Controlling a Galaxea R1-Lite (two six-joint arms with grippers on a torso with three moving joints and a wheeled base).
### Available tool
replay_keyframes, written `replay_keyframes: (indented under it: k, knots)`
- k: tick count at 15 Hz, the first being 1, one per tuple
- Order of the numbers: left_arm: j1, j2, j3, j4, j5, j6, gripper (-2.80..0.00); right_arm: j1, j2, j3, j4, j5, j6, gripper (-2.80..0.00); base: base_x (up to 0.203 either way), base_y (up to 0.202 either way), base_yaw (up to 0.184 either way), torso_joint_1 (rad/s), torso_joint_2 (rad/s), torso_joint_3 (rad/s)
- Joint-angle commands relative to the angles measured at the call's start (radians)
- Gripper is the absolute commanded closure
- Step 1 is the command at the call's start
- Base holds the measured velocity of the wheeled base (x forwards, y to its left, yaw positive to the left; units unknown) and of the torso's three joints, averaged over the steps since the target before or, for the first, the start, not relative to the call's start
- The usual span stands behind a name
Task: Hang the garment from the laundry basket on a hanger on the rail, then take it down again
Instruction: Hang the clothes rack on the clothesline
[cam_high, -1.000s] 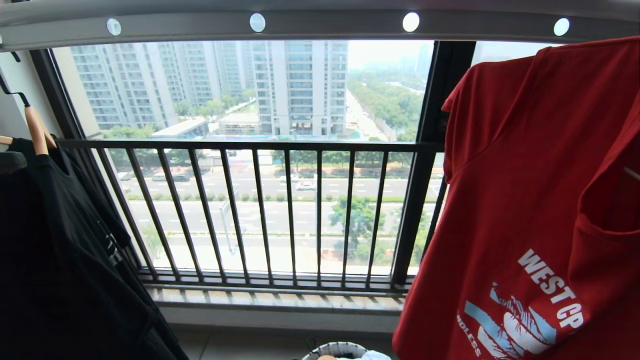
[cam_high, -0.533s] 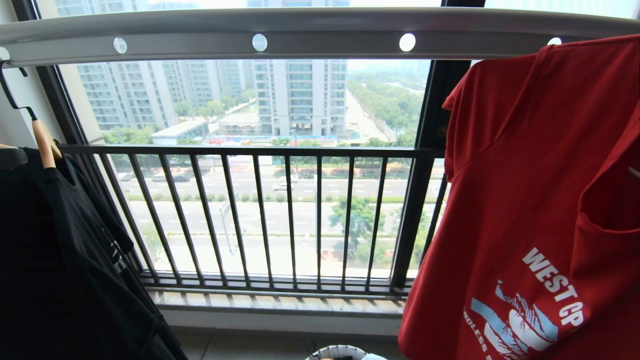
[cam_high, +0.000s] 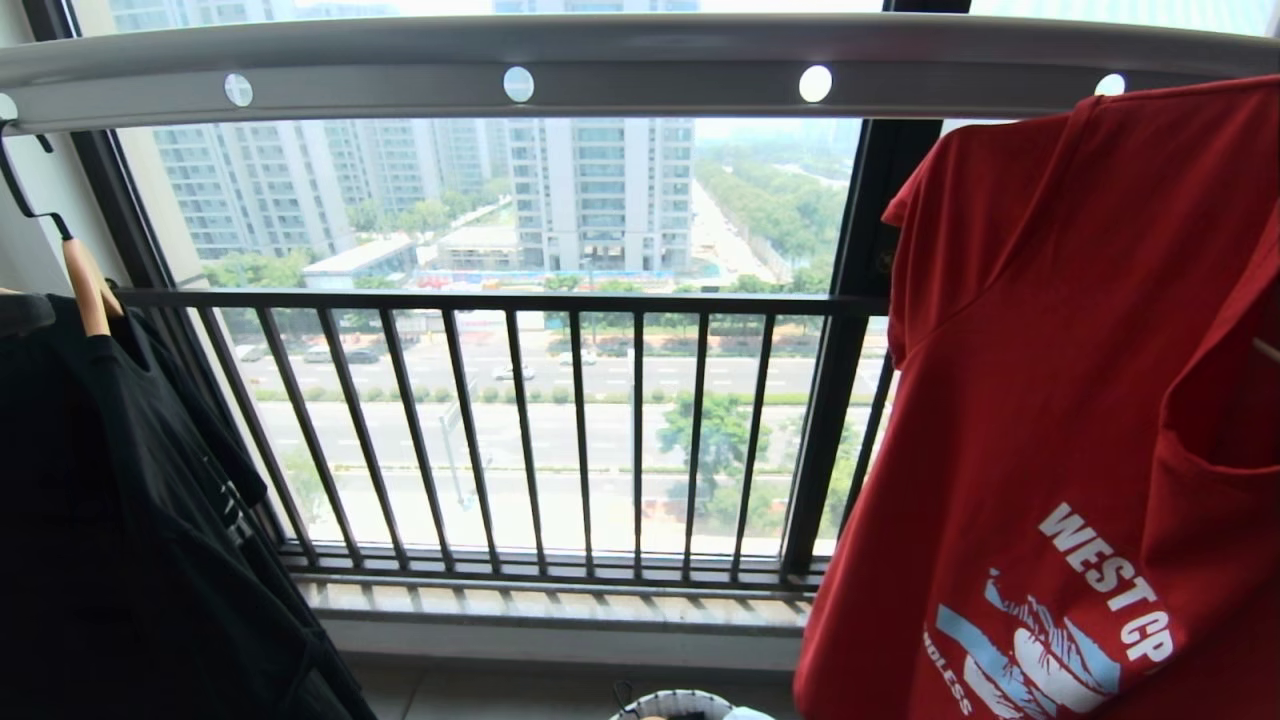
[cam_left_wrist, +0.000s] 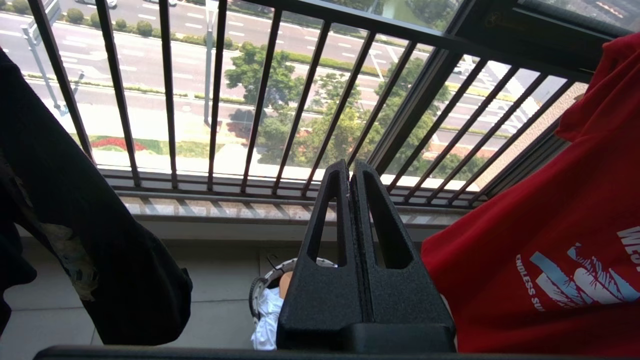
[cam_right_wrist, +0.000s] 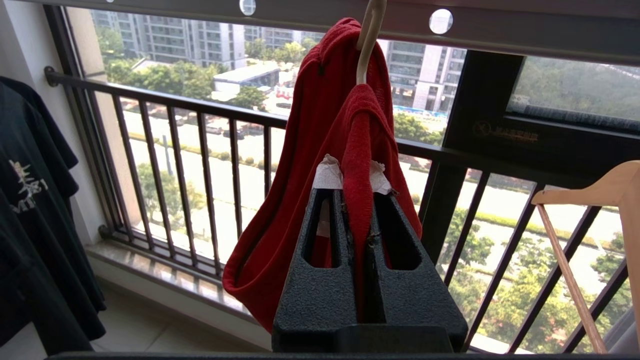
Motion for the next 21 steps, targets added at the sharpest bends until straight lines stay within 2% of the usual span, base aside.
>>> replay_keyframes:
  k: [1, 7, 9, 12, 15, 21]
  knots:
    - [0.000, -0.002, 0.001, 0.002, 0.001, -0.003, 0.00, 0.001, 0.004, 0.000, 0.003, 0.002, 0.000, 0.00, 0.000, 0.000, 0.000, 0.000, 0.00, 0.000]
    - [0.000, 0.003, -0.012, -0.009, -0.068, -0.001, 0.00, 0.001, 0.023, 0.003, 0.064, -0.007, 0.000, 0.00, 0.000, 0.000, 0.000, 0.000, 0.00, 0.000]
    - [0.000, 0.024, -0.059, -0.007, -0.111, -0.002, 0.00, 0.001, 0.051, 0.002, 0.064, -0.008, 0.000, 0.00, 0.000, 0.000, 0.000, 0.000, 0.00, 0.000]
    - [0.000, 0.051, -0.100, -0.009, -0.125, 0.003, 0.00, 0.001, 0.111, -0.006, 0.057, -0.017, 0.000, 0.00, 0.000, 0.000, 0.000, 0.000, 0.00, 0.000]
    - [0.000, 0.044, -0.140, -0.021, -0.169, 0.010, 0.00, 0.001, 0.172, -0.018, 0.026, -0.035, 0.000, 0.00, 0.000, 0.000, 0.000, 0.000, 0.00, 0.000]
    - [0.000, 0.042, -0.137, -0.021, -0.172, 0.010, 0.00, 0.001, 0.216, -0.010, 0.003, -0.042, 0.002, 0.00, 0.000, 0.000, 0.000, 0.000, 0.00, 0.000]
